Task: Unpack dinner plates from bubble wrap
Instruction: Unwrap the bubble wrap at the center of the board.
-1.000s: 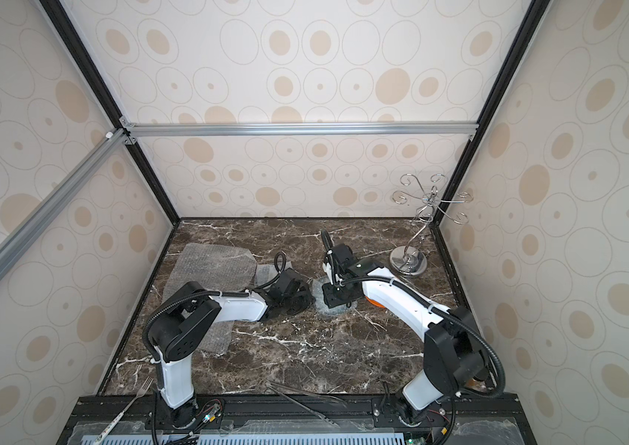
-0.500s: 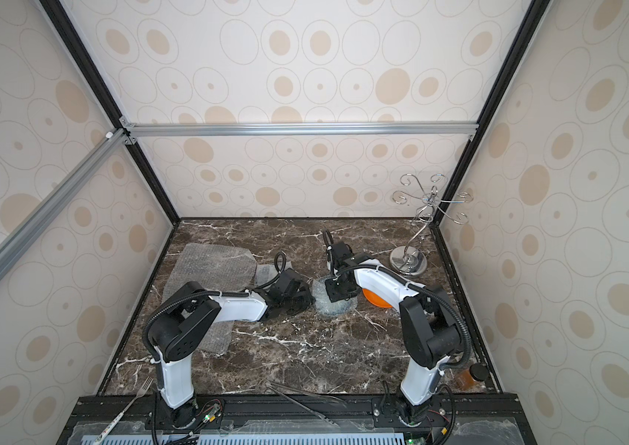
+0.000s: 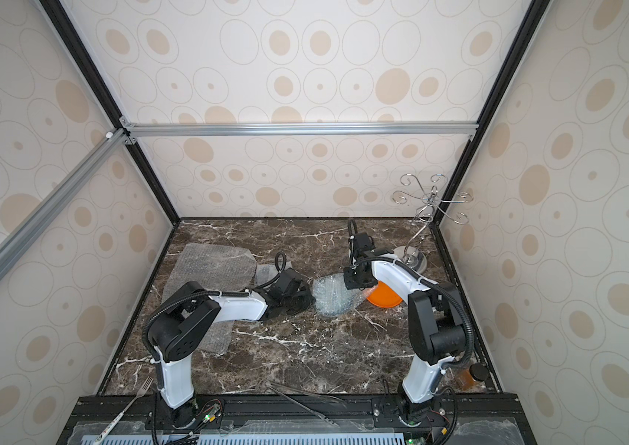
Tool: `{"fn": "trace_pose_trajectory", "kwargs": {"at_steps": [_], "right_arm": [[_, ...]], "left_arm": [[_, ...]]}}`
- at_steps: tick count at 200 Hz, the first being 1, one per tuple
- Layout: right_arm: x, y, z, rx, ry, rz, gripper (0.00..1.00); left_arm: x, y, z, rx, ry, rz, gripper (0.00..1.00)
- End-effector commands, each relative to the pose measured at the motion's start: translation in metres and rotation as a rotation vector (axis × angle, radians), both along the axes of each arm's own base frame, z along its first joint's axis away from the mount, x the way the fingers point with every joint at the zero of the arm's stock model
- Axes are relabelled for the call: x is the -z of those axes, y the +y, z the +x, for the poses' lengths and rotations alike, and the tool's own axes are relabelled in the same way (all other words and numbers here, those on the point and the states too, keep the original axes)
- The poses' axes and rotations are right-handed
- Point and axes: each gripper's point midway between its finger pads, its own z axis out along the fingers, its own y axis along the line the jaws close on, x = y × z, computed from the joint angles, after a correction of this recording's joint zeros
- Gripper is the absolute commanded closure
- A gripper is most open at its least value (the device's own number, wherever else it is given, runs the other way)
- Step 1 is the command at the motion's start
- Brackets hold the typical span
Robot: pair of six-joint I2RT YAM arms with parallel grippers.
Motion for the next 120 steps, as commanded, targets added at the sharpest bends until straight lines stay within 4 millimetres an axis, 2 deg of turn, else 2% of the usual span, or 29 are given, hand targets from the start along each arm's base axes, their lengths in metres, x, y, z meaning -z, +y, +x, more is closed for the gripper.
{"fn": "trace_pose_trajectory", "kwargs": {"at_steps": [1,57,96,120], "right_arm": [[0.008,-0.008,0.007,0.015,0.002,-0.025,0.55],[0.019,-0.017,0.015,0.043,-0.001,-0.056,0.54],[-0.001,-0.019,0.023,0.064,-0.070,-0.057,0.52],[-0.019,-0.019,0.023,0.066,-0.106,-0.045,0.51]], "left_arm": [[-0.014,-0.001,0.003,0.015,-0.022,0.002,0.92],[-0.019,-0.008,0.003,0.047,-0.032,-0.017,0.89],[-0.023,-0.007,0.004,0.048,-0.044,-0.012,0.86],[-0.029,-0.009,0.005,0.060,-0.058,-0.012,0.74]]}}
